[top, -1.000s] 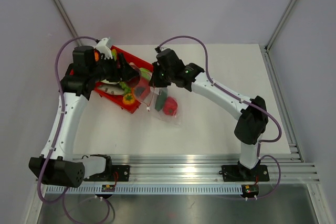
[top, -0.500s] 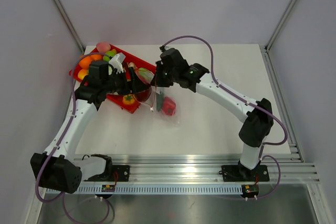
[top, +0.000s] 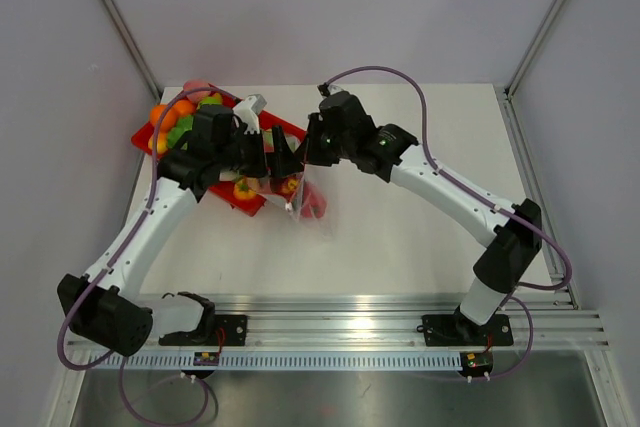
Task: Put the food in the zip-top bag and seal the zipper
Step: Place the fake vegetable in the zipper food storage bag, then adjust the zipper food storage bag at the center of the board, then pick up the fake vegetable from the bin, then place the fake vegetable in the zipper food storage bag.
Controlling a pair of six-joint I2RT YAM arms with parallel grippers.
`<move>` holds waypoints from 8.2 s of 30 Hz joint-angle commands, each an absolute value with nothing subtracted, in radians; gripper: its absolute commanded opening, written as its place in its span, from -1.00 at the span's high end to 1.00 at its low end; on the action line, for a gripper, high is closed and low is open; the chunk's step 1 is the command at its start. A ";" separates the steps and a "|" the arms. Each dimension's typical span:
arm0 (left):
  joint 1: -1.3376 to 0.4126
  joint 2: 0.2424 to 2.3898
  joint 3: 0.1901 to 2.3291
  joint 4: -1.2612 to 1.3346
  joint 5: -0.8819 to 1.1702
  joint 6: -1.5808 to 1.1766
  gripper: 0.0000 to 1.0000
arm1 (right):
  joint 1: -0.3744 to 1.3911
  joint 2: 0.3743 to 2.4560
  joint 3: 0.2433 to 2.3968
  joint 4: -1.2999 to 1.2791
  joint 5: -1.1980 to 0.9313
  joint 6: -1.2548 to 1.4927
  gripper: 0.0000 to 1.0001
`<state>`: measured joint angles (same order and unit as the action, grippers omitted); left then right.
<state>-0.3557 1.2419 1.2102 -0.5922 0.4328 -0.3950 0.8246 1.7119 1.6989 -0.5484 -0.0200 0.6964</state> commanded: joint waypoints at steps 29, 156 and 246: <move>-0.390 0.994 1.003 -0.649 0.345 -0.505 0.56 | 0.833 1.528 1.568 -0.557 0.084 0.692 1.00; 0.179 1.968 1.736 -0.641 -0.087 -0.664 -0.98 | 0.795 1.388 1.380 -0.597 0.060 0.598 1.00; -0.531 0.615 0.924 -0.158 0.012 -0.459 1.00 | 0.805 1.575 1.508 -0.374 -0.195 0.896 1.00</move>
<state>-0.5247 0.6228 0.8776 -0.2527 0.0338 -0.4774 0.7990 1.5738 1.5028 -0.4374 -0.1715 0.8661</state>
